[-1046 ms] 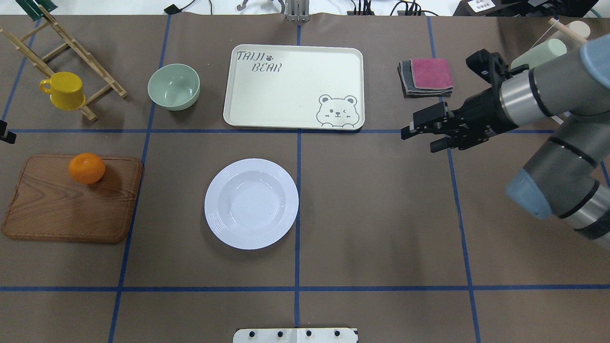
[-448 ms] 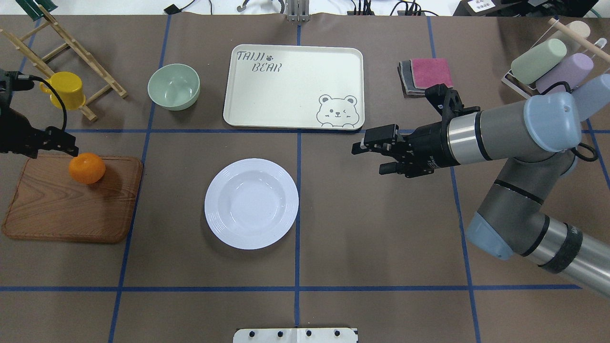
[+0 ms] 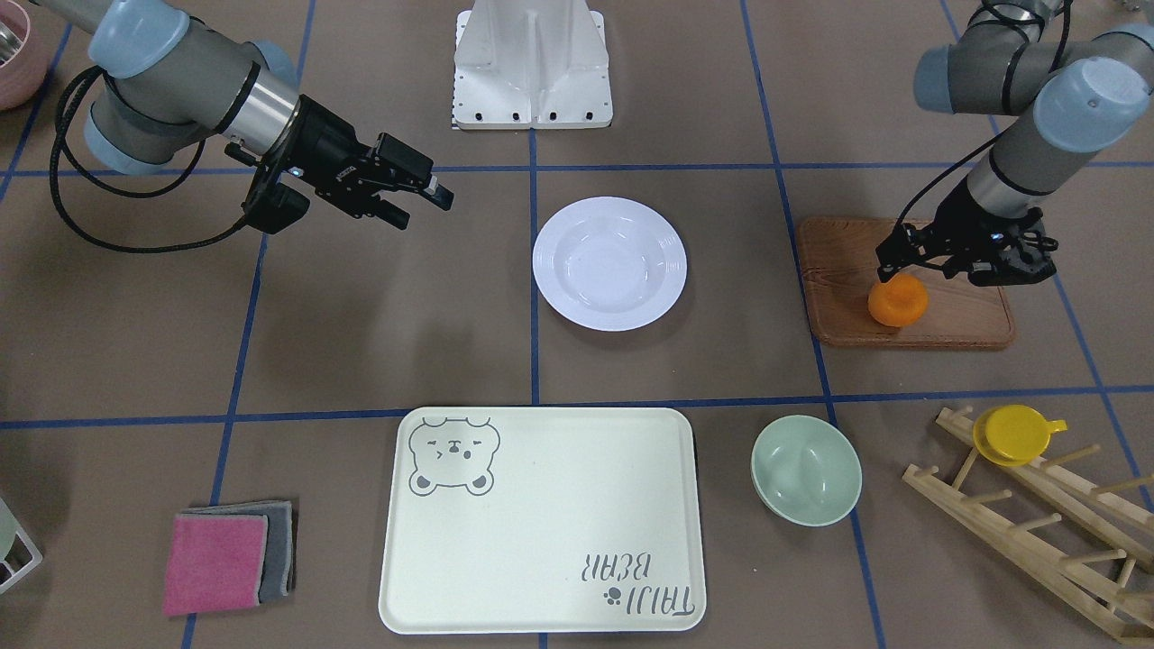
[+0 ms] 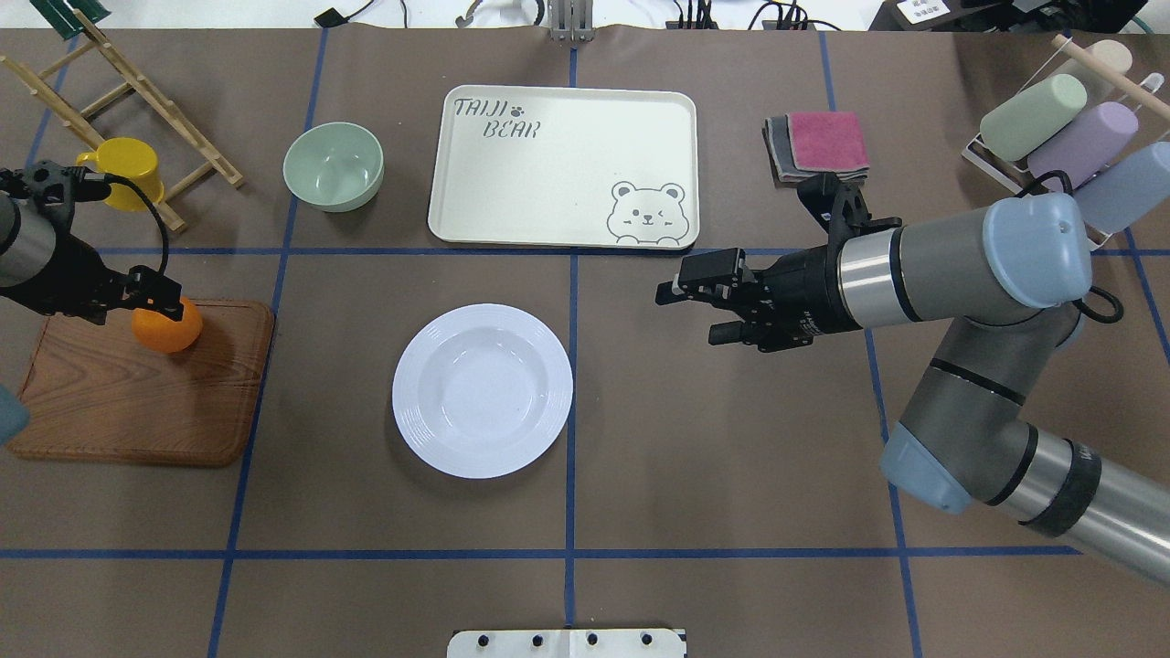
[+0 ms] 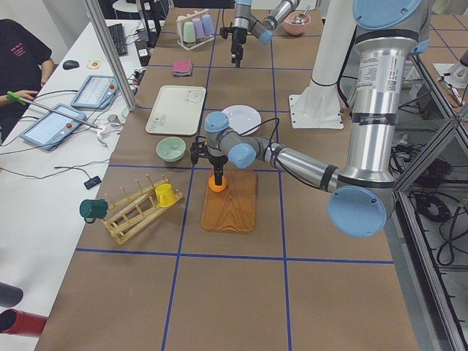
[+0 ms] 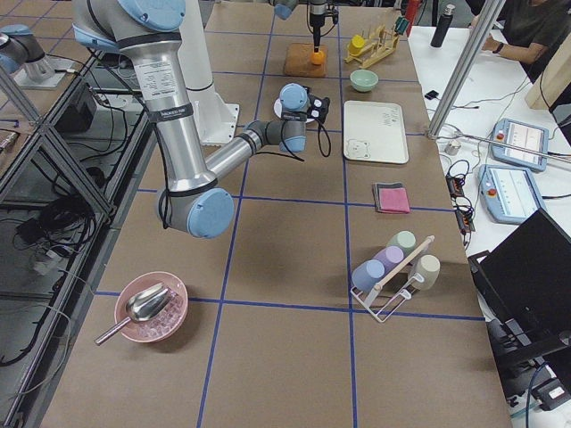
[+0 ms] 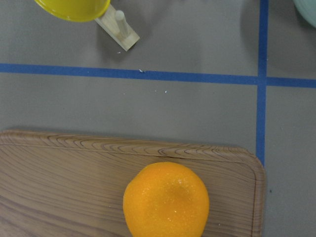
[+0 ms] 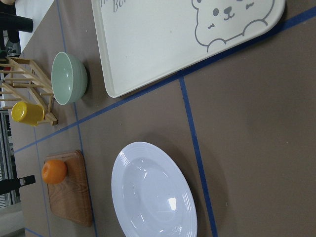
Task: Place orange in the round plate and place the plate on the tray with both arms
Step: 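Close the left gripper on the orange on the wooden board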
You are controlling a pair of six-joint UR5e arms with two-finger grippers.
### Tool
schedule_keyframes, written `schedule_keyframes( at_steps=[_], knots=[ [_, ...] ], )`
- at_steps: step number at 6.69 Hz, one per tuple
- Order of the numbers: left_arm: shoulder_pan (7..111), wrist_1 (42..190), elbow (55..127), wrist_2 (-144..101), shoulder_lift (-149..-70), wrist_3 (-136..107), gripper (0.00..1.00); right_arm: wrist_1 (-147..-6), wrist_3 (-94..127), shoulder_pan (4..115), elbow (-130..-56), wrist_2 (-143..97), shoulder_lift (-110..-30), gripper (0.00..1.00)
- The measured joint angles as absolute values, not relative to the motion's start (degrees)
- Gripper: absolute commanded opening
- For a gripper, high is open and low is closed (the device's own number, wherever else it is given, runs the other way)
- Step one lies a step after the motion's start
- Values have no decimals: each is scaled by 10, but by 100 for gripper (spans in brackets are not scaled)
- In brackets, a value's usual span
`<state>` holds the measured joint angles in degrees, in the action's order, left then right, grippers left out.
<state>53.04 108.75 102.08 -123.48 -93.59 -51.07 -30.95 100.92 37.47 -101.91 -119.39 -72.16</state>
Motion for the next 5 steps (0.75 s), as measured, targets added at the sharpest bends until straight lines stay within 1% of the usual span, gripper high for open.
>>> schedule_keyframes(
  at_steps=[2,3,4,5],
  knots=[
    [523,1119,972,-1226,-951,-513,96,-298,1010,363,-1019,-1180,-721,100],
    [521,1128,956,-1226,-957,-513,85,-285,1011,355,-1017,-1171,-721,100],
    [518,1133,946,-1226,-960,-516,78,-278,1012,346,-1016,-1162,-721,100],
    [516,1135,944,-1227,-964,-526,77,-274,1011,338,-1015,-1155,-721,99]
  ],
)
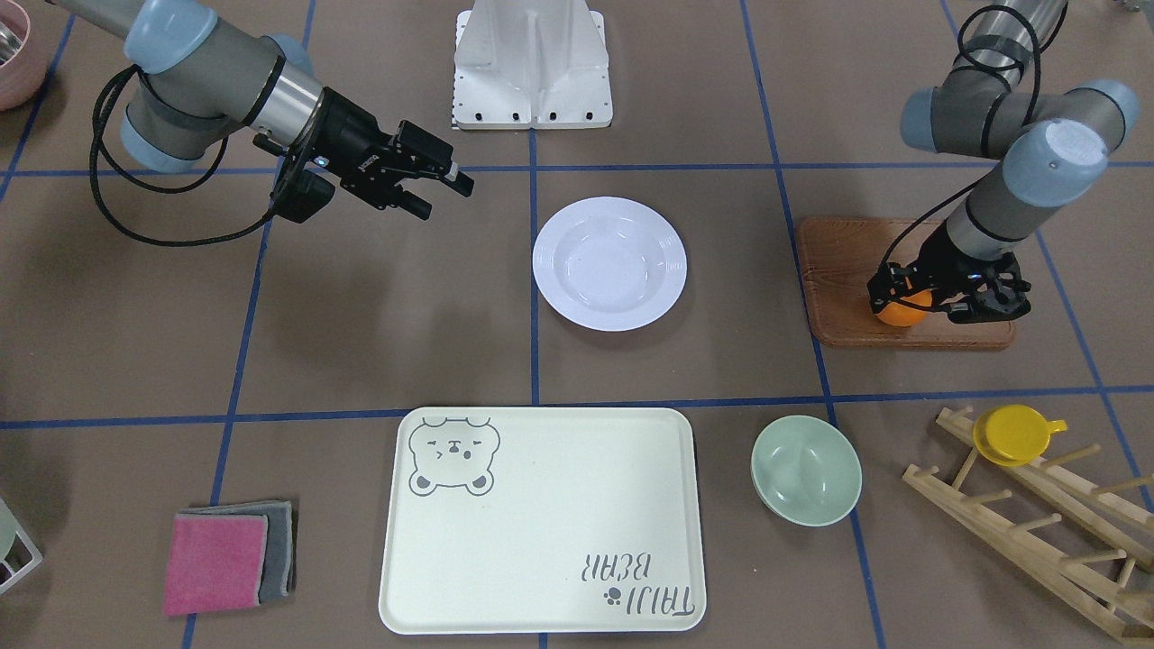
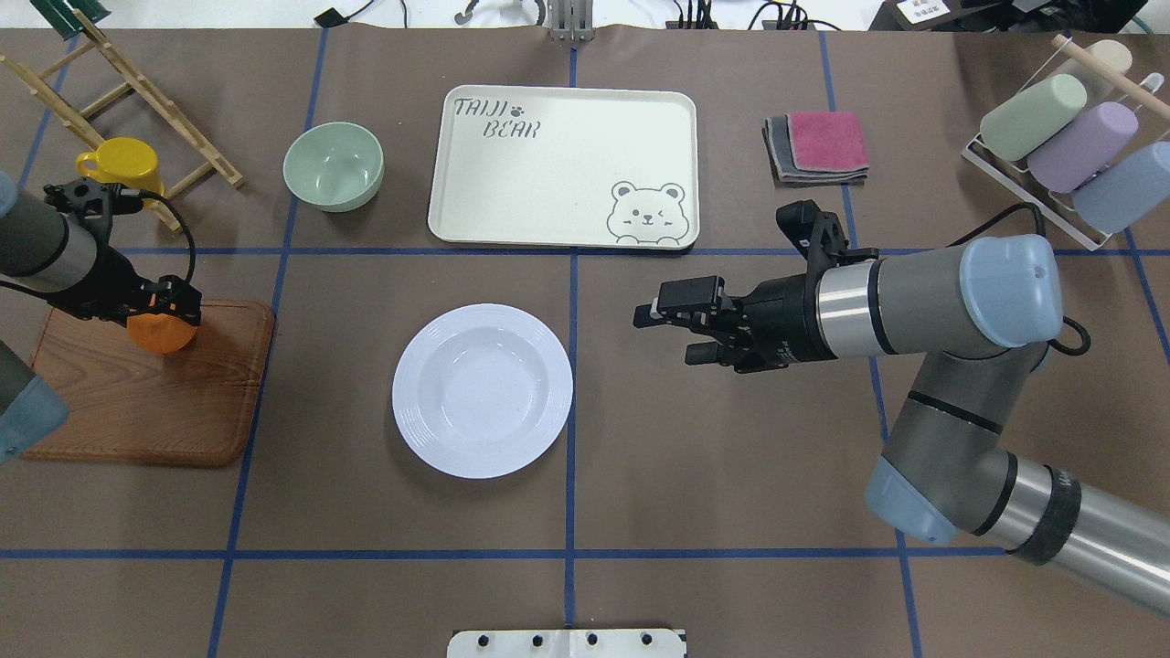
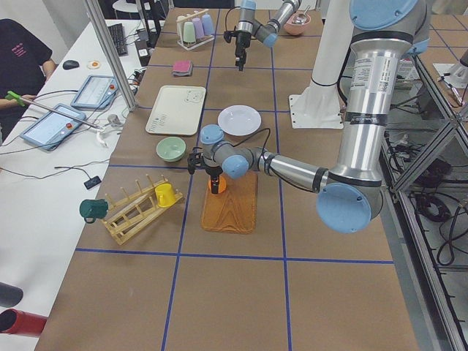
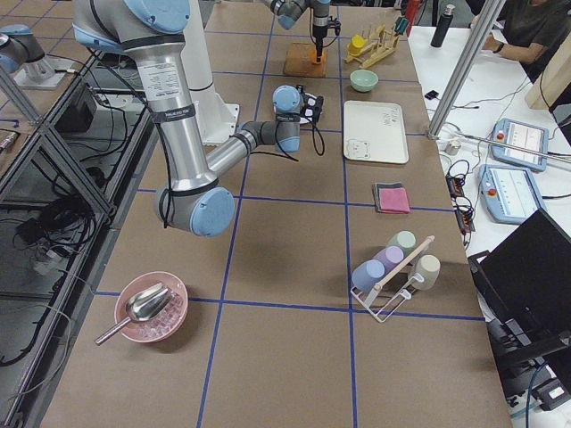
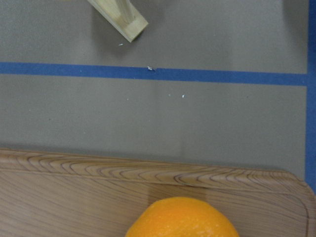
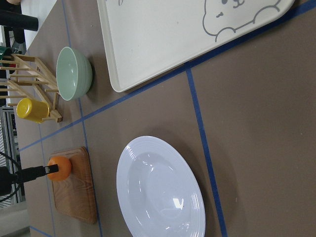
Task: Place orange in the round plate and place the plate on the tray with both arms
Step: 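Close the left gripper on the orange on the wooden board, then carry the orange over the white plate while the right gripper nears the rim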
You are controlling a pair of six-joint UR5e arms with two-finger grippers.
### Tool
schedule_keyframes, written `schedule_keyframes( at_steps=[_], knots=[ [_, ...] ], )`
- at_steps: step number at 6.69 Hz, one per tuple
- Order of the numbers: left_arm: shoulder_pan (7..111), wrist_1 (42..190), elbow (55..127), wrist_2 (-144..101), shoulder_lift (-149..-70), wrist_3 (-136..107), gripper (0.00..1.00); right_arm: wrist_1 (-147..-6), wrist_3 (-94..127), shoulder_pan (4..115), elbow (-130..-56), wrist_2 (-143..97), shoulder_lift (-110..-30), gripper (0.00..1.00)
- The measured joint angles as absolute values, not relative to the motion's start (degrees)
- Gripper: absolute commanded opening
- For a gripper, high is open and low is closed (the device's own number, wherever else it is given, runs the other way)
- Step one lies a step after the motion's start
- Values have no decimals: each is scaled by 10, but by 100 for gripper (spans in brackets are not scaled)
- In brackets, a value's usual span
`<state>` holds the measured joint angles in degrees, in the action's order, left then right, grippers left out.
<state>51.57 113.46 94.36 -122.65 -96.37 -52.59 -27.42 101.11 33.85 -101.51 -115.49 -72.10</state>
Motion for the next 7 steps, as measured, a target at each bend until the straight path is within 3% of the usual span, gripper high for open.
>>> schedule_keyframes(
  at_steps=[3,7],
  knots=[
    [513,1127,953,-1237,-990,-553,77,-187,1017,292,-987,-1075,-722,99],
    [464,1098,961,-1235,-1111,-712,77,-129,1040,243,-921,-999,-705,98]
  ],
)
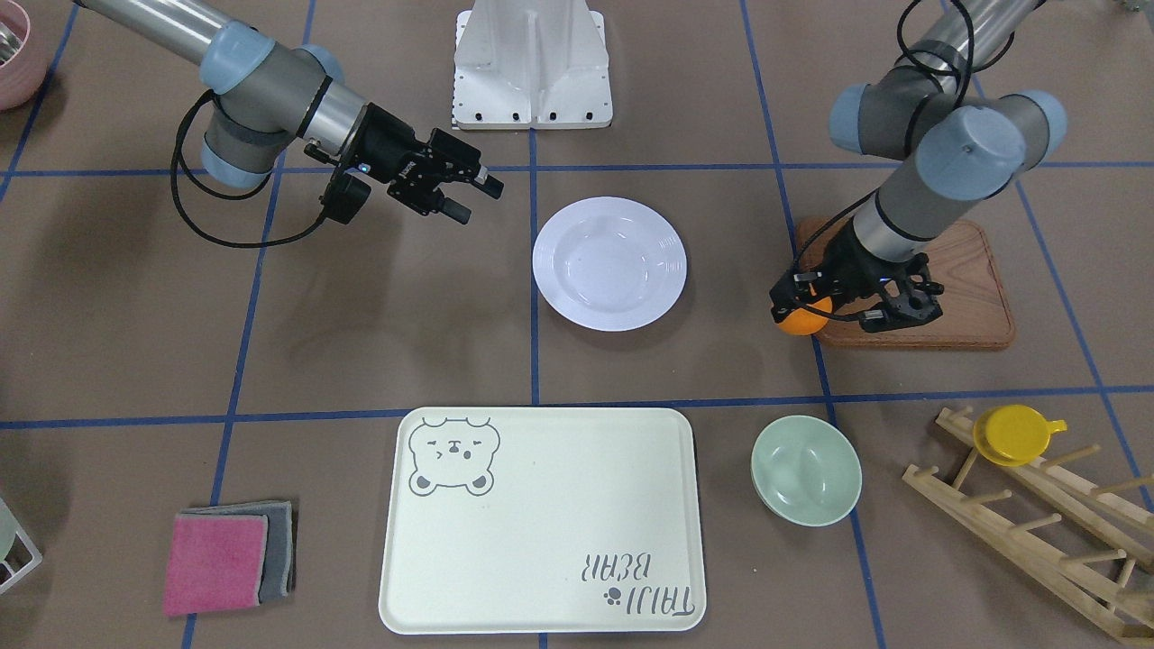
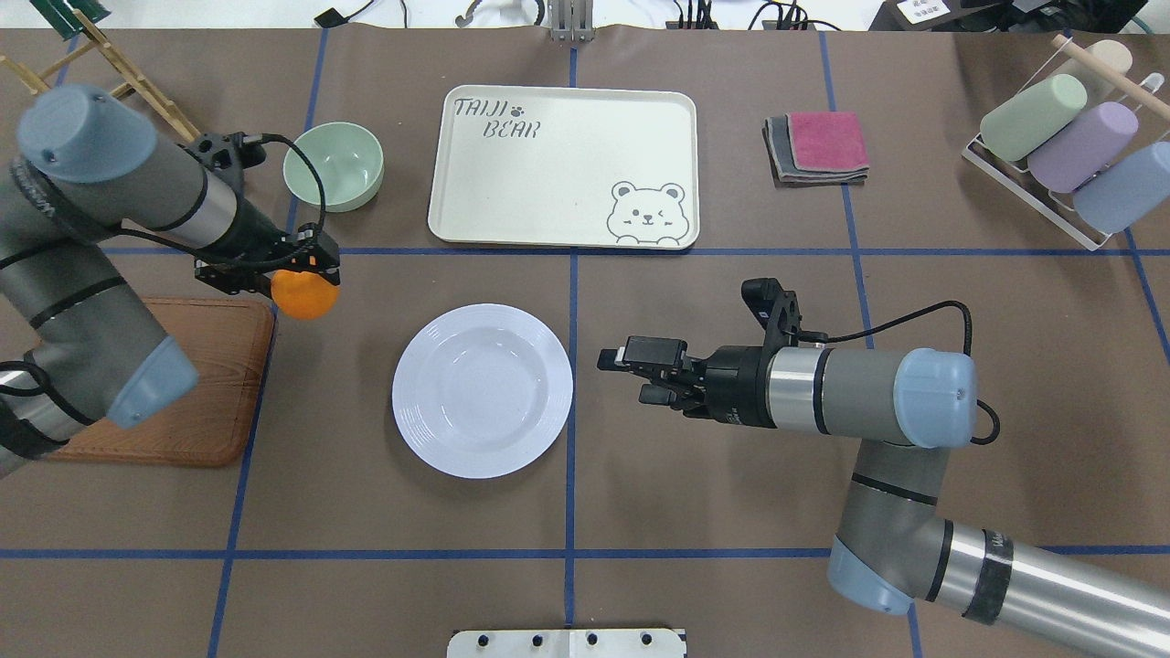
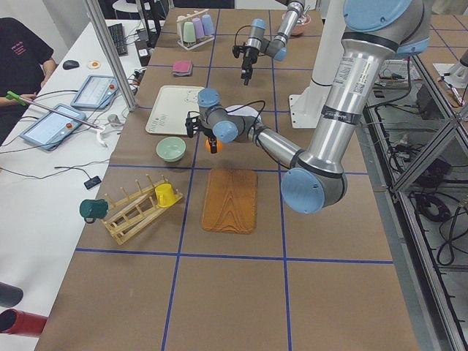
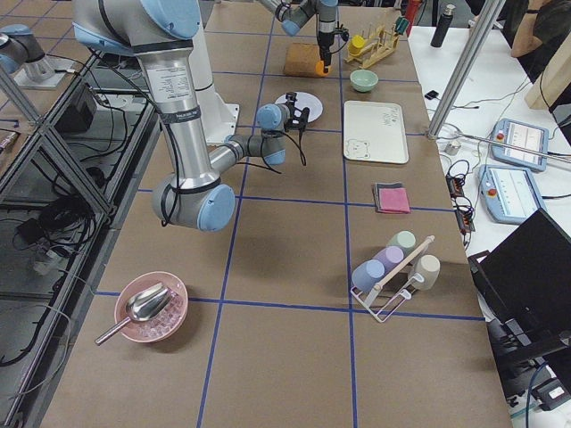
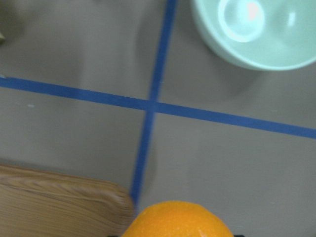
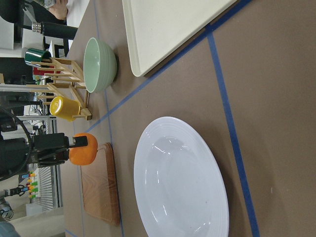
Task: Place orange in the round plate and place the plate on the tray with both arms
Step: 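Carry the orange over the white plate while the right gripper nears the rim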
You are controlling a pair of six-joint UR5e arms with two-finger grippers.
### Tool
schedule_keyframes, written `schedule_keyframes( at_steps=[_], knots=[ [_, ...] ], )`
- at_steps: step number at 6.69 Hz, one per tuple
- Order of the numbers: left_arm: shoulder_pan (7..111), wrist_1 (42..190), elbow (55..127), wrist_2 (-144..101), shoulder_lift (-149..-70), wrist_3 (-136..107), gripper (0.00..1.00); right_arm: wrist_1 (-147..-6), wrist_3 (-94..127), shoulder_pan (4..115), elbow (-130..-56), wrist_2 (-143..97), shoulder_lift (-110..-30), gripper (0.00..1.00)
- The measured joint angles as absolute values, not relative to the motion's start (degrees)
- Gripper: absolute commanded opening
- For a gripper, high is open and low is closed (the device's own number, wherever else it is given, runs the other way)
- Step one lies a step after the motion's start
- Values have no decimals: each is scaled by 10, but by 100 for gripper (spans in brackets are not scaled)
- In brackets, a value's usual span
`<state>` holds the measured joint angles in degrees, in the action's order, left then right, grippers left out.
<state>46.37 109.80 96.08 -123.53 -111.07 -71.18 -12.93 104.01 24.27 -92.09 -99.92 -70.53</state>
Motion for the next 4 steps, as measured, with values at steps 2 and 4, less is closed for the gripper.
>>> schedule_keyframes(
  at_steps=[2,4],
  knots=[
    [414,1085,964,-1196,-1150,-748,77,-130,1040,237,-886,-992,-681,97],
    [373,1082,964,-1177,-1174,-784,78,-132,1039,236,-858,-983,-655,97]
  ],
)
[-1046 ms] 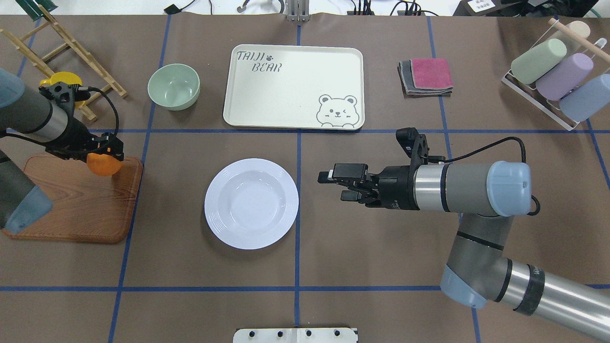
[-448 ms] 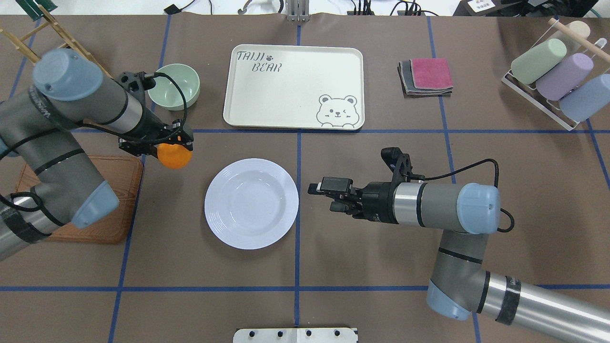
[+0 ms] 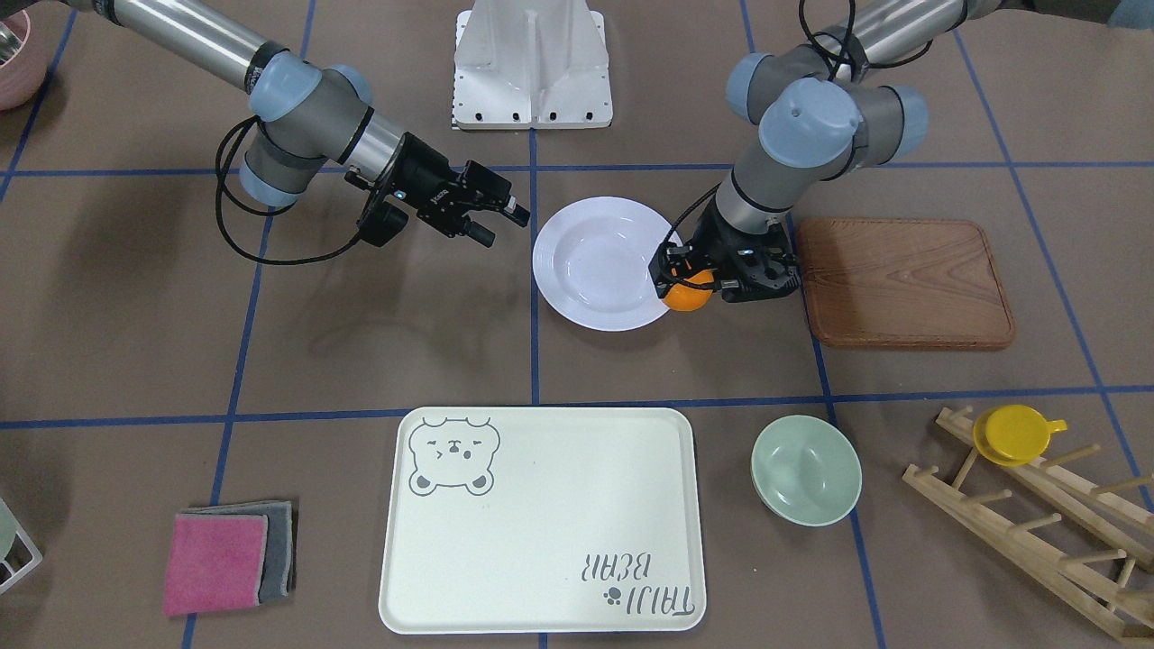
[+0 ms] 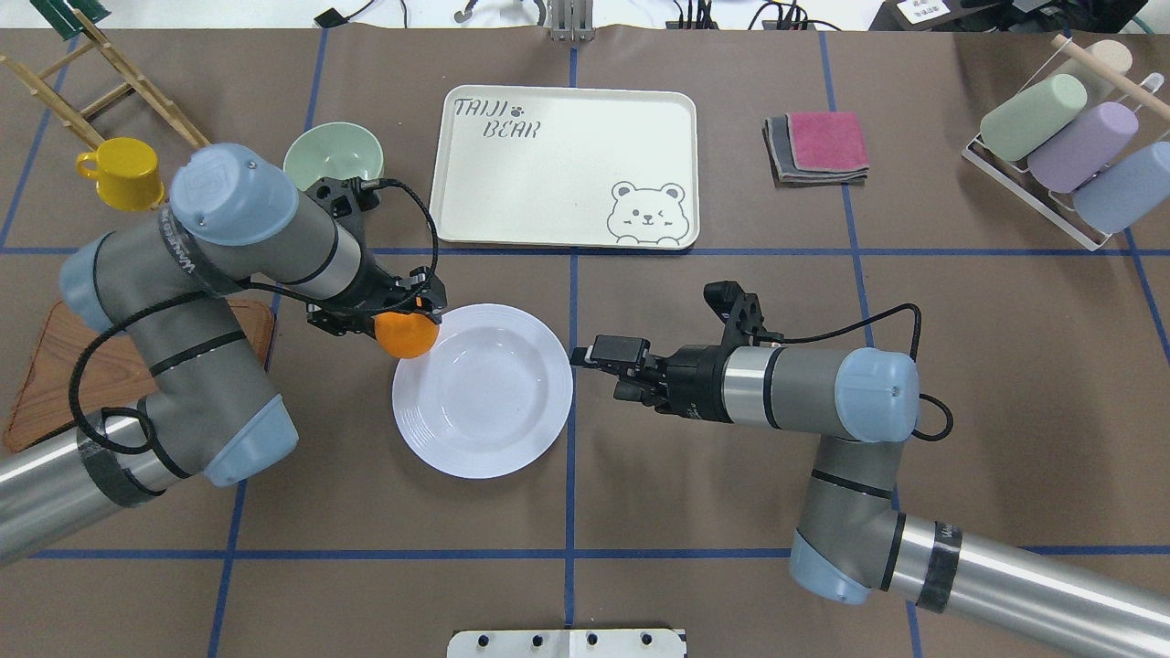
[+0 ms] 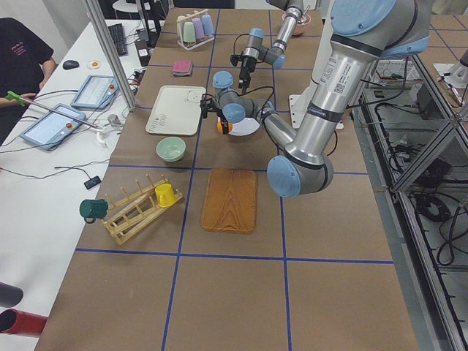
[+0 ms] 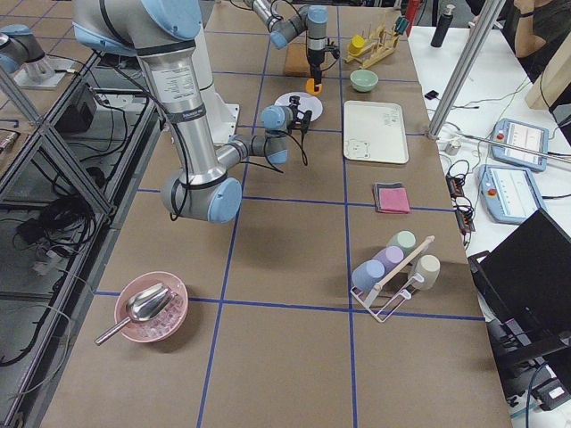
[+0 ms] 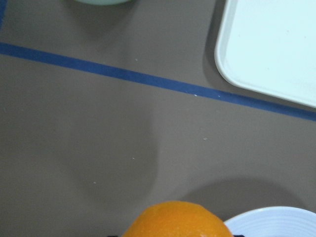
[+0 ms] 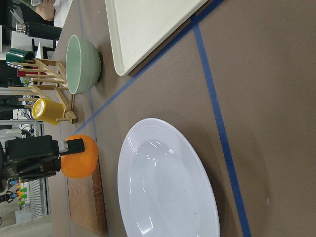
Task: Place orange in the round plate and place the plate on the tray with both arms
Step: 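Carry the orange over the white plate while the right gripper nears the rim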
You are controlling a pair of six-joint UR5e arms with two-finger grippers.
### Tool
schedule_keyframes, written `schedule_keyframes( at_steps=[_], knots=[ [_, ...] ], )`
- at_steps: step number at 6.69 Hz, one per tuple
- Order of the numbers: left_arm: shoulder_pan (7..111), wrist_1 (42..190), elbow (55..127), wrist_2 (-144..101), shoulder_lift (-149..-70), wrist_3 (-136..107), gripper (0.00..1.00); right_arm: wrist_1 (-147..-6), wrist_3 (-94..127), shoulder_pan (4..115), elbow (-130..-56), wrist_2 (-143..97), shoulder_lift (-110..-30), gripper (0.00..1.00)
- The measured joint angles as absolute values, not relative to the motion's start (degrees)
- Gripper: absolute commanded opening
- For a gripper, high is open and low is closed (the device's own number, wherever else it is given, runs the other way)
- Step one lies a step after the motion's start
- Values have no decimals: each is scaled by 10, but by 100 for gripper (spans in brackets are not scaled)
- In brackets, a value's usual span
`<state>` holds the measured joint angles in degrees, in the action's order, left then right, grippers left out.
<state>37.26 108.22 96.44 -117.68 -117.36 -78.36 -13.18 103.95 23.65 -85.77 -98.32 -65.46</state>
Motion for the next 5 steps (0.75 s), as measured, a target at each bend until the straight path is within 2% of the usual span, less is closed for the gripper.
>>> schedule_keyframes(
  at_steps=[1,4,5],
  knots=[
    [356,1082,964,-1169,-1180,-796,79,-132,1040,236,-845,-976,-641,97],
    [319,1083,964,-1141,-1189,-815,94,-132,1039,234,-818,-959,-618,96],
    [317,1084,966,-1139,-1189,-814,96,-132,1039,232,-808,-952,-610,96]
  ],
)
